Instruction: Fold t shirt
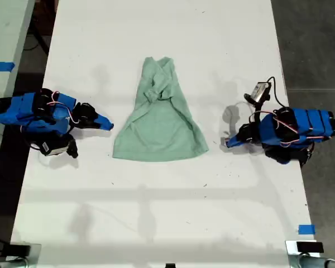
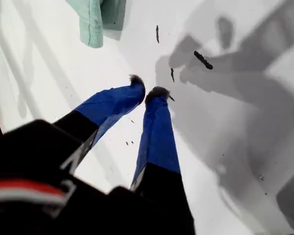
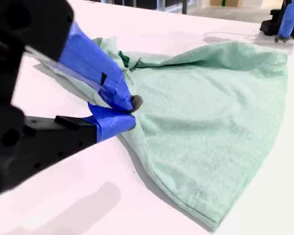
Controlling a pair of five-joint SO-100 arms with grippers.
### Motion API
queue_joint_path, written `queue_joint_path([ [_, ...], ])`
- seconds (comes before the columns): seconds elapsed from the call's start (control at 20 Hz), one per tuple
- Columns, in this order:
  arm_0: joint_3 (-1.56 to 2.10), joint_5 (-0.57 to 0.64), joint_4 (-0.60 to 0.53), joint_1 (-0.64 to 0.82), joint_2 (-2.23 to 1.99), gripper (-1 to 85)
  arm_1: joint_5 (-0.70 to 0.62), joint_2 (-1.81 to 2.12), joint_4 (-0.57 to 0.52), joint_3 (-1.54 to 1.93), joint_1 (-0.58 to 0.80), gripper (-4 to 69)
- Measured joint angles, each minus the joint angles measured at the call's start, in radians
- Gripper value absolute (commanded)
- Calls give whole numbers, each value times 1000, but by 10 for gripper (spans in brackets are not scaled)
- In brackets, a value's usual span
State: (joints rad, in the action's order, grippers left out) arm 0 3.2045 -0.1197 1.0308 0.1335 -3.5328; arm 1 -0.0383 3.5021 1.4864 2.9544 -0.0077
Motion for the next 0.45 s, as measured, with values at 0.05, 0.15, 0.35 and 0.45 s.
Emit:
queue_joint_path([
  [0.05, 0, 0, 0, 0, 0, -1, -18, 2, 0, 0, 0, 33],
  [0.15, 0, 0, 0, 14, 0, -1, -43, 3, 0, 0, 2, 33],
  [0.35, 0, 0, 0, 17, 0, -1, -51, 5, 0, 0, 2, 33],
  [0.45, 0, 0, 0, 17, 0, -1, -51, 5, 0, 0, 2, 33],
])
